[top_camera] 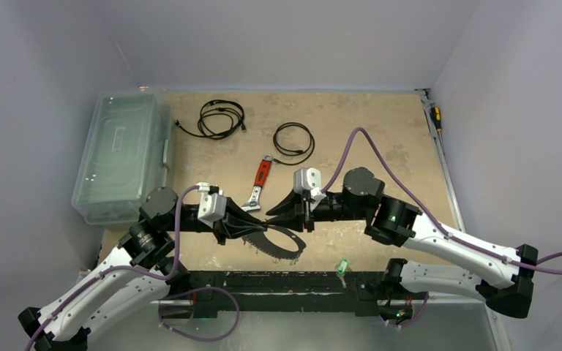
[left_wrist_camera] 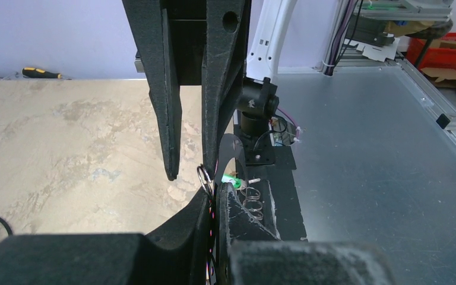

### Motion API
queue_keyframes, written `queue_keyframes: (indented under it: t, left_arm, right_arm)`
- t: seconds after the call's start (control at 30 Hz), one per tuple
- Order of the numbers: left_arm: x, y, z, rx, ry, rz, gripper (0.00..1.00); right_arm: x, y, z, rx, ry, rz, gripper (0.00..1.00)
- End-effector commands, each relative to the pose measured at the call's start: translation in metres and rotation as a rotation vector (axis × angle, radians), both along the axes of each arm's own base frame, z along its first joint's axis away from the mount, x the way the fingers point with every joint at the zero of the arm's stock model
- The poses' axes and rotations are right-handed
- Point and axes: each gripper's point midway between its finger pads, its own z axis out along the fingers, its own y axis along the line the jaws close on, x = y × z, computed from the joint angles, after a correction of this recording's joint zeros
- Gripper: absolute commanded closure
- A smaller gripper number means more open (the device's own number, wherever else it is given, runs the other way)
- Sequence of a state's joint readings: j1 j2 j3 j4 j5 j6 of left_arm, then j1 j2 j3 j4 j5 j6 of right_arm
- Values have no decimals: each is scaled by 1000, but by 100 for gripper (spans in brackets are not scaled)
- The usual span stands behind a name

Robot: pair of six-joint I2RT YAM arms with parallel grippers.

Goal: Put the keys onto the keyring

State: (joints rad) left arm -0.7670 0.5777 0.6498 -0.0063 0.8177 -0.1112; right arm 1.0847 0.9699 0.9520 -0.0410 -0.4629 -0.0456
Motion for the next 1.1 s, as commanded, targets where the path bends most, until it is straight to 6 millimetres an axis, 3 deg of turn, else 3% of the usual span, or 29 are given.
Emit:
queue_keyframes:
  t: [0.0,0.17,0.3,0.47,0.5,0.67,0.73,0.9,1.07]
  left_arm:
    - [1,0,15,-53,-58,4,100]
    - [1,0,15,-55,-60,5,100]
    - [1,0,15,-54,-59,5,100]
    - [2,1,14,-49,-61,12,100]
    - [4,1,14,-45,-60,23,95]
    - [8,3,9,-2,-53,53,44]
    - [10,6,11,10,-62,77,35]
    - [19,17,26,34,-92,167,36]
    - [36,24,35,113,-95,267,52]
  right_arm:
    - [-2,4,25,53,-35,20,77]
    - [-2,10,21,36,-18,35,85]
    - [-1,16,13,5,4,46,100]
    - [1,15,9,-32,-2,45,100]
    - [3,14,8,-49,-3,32,100]
    - [31,6,-4,-204,-48,-104,100]
    - [41,3,-8,-256,-62,-151,100]
    - [47,-4,-15,-336,-77,-183,100]
    - [44,-7,-6,-342,-94,-174,100]
